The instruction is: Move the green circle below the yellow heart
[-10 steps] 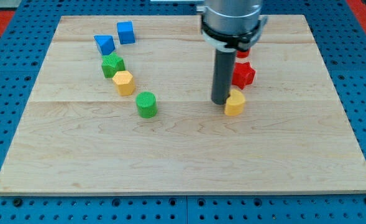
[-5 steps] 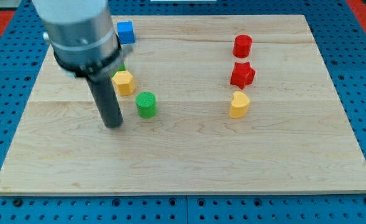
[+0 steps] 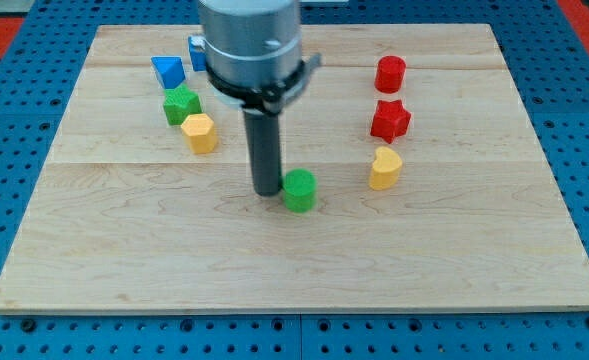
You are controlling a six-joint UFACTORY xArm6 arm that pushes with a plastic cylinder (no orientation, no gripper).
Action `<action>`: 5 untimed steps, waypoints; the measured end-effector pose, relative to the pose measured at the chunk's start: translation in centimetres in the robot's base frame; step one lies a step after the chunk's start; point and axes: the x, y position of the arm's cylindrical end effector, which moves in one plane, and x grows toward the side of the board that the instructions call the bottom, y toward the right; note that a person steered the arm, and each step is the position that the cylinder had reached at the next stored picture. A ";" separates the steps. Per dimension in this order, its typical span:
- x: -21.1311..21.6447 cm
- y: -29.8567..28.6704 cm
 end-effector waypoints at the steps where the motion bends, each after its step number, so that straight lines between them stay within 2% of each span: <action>1: 1.0 3.0; 3: 0.9 4.2; 5: 1.4 12.6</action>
